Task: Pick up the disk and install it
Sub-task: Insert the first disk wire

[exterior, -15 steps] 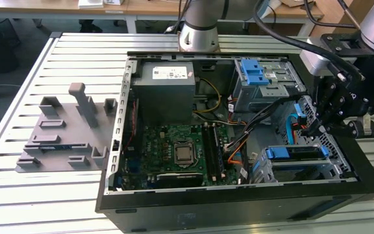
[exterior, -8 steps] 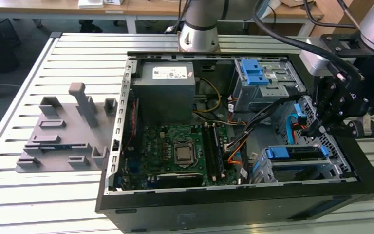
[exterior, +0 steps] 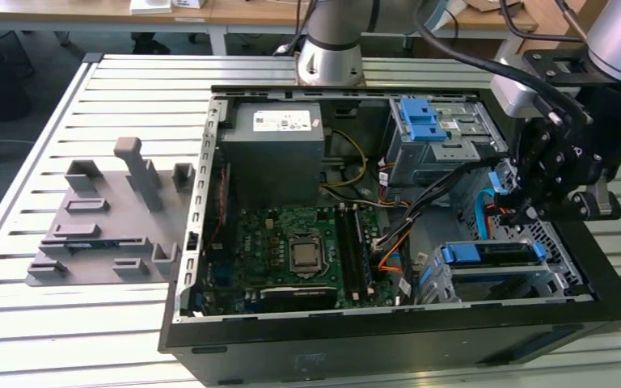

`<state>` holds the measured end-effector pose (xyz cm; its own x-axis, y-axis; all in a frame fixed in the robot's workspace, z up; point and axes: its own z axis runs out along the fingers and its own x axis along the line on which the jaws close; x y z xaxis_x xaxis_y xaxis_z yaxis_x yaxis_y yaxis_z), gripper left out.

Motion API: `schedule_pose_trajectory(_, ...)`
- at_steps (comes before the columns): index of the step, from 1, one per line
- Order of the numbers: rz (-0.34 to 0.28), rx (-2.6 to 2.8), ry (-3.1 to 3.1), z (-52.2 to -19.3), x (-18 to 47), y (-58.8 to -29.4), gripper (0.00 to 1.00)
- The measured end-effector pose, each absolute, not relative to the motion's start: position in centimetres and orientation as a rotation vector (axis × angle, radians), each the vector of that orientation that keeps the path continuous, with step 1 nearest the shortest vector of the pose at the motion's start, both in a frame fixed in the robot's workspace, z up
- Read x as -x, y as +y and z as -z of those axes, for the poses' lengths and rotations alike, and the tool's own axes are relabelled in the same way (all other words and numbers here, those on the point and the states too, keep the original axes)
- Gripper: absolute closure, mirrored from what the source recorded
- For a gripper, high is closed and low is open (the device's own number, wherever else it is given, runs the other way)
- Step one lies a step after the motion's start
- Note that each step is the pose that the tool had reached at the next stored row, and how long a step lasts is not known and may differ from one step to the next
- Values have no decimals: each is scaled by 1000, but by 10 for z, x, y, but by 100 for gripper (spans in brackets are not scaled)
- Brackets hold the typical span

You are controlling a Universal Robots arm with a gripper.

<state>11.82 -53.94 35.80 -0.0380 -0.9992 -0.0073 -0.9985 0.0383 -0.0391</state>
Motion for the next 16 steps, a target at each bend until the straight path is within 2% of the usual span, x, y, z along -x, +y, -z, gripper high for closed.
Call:
schedule_pose_trajectory(1,36,2156,2240,-358,-118,-539,75)
schedule_pose_trajectory(2,36,2156,2240,-357,-118,-539,69)
schedule_pose_trajectory(13,37,2156,2240,-348,-118,-539,69)
schedule_pose_trajectory(15,37,2156,2240,-348,-118,-539,76)
schedule_pose_trajectory(16,37,2155,2240,-348,-118,-539,76)
